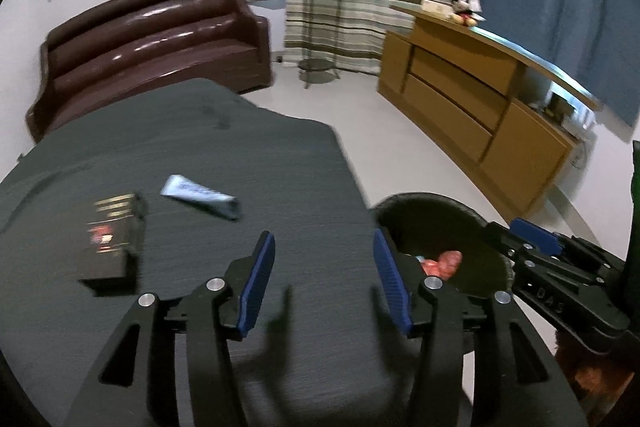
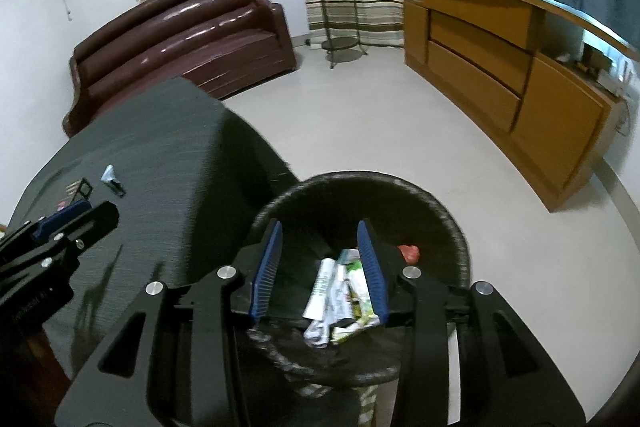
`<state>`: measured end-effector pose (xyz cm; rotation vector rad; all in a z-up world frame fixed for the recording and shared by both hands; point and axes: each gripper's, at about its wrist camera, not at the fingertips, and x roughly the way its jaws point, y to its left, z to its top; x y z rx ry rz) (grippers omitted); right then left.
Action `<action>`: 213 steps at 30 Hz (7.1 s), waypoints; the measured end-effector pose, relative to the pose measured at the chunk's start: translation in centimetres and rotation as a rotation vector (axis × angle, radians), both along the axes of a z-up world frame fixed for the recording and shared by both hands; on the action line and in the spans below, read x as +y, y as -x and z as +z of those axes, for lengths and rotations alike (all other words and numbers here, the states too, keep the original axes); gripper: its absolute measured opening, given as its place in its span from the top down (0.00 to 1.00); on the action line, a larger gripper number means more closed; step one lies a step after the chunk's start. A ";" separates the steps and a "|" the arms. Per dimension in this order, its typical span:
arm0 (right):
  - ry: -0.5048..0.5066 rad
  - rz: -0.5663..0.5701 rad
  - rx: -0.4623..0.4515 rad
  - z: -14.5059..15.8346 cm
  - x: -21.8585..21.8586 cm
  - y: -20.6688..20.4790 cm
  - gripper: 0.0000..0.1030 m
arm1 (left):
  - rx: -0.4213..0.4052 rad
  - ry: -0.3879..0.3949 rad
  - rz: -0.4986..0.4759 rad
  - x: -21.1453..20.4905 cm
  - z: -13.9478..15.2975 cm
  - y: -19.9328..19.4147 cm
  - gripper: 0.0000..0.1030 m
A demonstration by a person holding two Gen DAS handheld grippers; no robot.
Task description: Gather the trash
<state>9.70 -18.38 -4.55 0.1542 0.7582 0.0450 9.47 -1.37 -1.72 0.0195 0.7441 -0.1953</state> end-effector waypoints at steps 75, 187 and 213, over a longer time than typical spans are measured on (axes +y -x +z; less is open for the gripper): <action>0.134 0.413 0.121 -0.4 22.7 -9.3 0.86 | 0.064 0.086 0.456 23.6 -1.2 -0.2 0.45; 0.076 -0.118 -0.006 0.4 -4.2 1.6 0.87 | -0.034 -0.026 -0.163 -6.0 -0.6 -0.7 0.47; 0.073 -0.198 -0.027 -0.1 -5.8 1.2 0.48 | -0.029 -0.037 -0.154 -6.7 -1.2 -0.7 0.37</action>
